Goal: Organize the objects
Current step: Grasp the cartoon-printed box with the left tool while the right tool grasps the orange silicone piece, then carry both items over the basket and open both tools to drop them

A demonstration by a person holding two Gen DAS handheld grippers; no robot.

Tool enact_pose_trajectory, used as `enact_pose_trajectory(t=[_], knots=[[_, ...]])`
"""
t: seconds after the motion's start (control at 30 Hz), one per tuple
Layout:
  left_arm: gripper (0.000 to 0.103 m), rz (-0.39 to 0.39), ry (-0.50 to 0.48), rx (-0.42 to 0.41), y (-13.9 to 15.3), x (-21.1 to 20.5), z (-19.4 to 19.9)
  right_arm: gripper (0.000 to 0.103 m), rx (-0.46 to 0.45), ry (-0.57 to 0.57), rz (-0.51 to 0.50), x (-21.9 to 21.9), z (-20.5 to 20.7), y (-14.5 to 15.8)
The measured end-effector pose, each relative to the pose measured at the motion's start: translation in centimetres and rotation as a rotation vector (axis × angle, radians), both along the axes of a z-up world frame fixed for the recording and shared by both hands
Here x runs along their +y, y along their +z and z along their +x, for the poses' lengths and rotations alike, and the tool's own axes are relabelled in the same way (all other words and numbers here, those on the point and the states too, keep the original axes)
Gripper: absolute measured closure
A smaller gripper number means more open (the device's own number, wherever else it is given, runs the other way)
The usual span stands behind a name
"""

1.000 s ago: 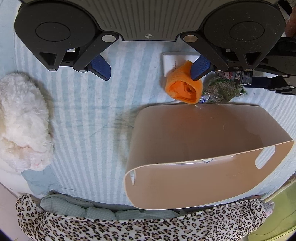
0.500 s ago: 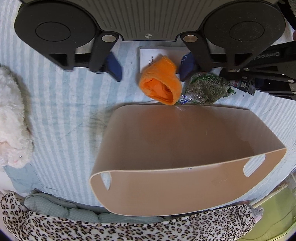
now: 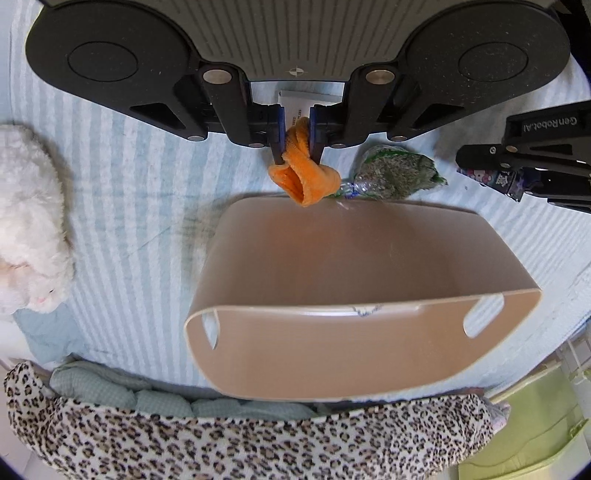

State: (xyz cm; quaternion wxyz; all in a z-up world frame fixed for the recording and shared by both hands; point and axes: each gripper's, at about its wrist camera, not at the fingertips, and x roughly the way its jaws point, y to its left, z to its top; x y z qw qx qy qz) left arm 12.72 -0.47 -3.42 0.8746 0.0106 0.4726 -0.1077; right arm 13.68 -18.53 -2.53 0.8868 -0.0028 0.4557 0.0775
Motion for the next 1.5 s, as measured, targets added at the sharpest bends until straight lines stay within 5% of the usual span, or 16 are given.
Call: enact_pose_trajectory(t=[0.4,0.77,0.97,1.37,1.4,1.5], knots=[[0.077,0.02,-0.007,-0.173,5.6,0.4,-0.7,0.092,-0.14,-0.049,0.078,-1.2,-1.2,6.7],[0.077,0.082,0.027,-0.296,8.8,-0.1,3.3,0.092,-0.268,-0.073,0.109,-0.9,1.8,10.8],[0.077,0.106,0.071,-0.26,7.3,-0.4,7.6,0.092,-0.281,-0.11,0.076,0.1,4.5,10.0],[0.077,0.153,0.115,-0.093,1.7,-0.6,11.9,0.091,-0.129,-0.116,-0.003,1.7,9.2,3.9],[0.077,0.139,0.114,-0.085,1.6,-0.5,11.8,0.089,-0.125,-0.112,-0.009,1.8,9.2,3.7],[0.069,0.136,0.116,-0.094,1.9,-0.5,11.3,0.061,-0.125,-0.109,-0.01,1.9,8.9,3.6]])
